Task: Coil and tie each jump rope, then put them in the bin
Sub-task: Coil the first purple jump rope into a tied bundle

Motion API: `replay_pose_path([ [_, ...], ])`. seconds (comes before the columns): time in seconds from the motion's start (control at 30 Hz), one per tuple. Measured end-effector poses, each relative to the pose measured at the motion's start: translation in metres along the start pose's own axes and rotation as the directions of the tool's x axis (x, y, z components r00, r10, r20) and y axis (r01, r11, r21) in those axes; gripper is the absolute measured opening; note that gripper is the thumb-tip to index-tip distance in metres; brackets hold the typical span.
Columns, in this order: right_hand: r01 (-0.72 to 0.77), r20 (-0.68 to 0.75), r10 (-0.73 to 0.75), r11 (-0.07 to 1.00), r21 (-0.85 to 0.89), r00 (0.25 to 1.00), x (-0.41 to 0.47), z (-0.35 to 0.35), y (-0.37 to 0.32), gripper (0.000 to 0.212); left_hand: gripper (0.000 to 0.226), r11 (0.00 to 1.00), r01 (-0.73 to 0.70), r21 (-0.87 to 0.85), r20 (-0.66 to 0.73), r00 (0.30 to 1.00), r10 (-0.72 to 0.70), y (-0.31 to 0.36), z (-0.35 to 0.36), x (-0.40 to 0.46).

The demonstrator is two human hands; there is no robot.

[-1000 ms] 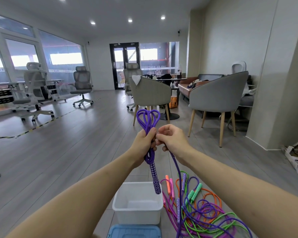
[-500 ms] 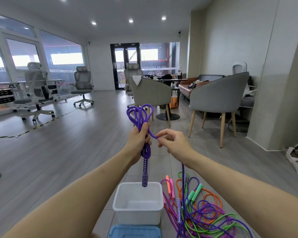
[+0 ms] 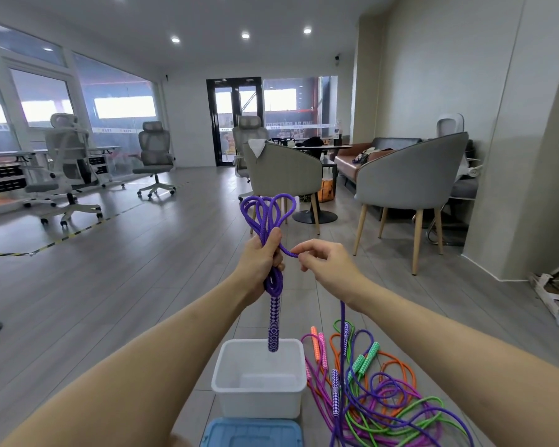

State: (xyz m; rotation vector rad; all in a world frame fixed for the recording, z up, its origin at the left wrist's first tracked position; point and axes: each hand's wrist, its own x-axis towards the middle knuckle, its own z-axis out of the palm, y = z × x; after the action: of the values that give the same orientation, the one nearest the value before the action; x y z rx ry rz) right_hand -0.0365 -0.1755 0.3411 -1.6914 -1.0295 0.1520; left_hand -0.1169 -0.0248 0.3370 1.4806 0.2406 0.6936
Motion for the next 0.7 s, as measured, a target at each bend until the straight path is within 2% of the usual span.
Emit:
replay_pose_path([
  [0.1, -0.071, 0.102, 0.068, 0.997, 0.022, 0.992, -0.003, -0.003, 0.000, 0.014, 0.030, 0.995, 0.073, -0.069, -0.026, 0.997, -0.075, 0.001, -0.007, 0.002],
  [0.2, -0.117, 0.227, 0.104, 0.992, 0.044, 0.968, -0.006, -0.007, 0.001, 0.015, 0.024, 0.956, 0.085, -0.282, -0.163, 0.977, -0.135, 0.006, -0.016, 0.004],
  [0.3, -0.140, 0.356, 0.114, 0.989, 0.049, 0.928, -0.007, -0.017, 0.001, 0.020, 0.024, 0.859, 0.061, -0.508, -0.239, 0.948, -0.208, 0.012, -0.027, 0.010],
  [0.4, -0.169, 0.447, 0.122, 0.983, 0.068, 0.886, -0.007, -0.032, 0.006, 0.029, 0.029, 0.685, 0.039, -0.727, -0.192, 0.947, -0.258, 0.015, -0.042, 0.018],
  [0.43, -0.176, 0.446, 0.125, 0.982, 0.074, 0.886, -0.007, -0.036, 0.009, 0.030, 0.030, 0.646, 0.041, -0.762, -0.174, 0.948, -0.265, 0.016, -0.047, 0.020],
  [0.5, -0.192, 0.393, 0.150, 0.979, 0.072, 0.907, -0.006, -0.044, 0.016, 0.029, 0.031, 0.632, 0.064, -0.772, -0.143, 0.952, -0.271, 0.018, -0.054, 0.019],
  [0.6, -0.223, 0.280, 0.191, 0.971, 0.086, 0.941, -0.004, -0.051, 0.023, 0.026, 0.032, 0.672, 0.115, -0.731, -0.108, 0.954, -0.281, 0.018, -0.056, 0.017],
  [0.7, -0.231, 0.232, 0.193, 0.961, 0.152, 0.954, -0.002, -0.054, 0.028, 0.025, 0.031, 0.695, 0.174, -0.698, -0.027, 0.963, -0.268, 0.019, -0.054, 0.011],
])
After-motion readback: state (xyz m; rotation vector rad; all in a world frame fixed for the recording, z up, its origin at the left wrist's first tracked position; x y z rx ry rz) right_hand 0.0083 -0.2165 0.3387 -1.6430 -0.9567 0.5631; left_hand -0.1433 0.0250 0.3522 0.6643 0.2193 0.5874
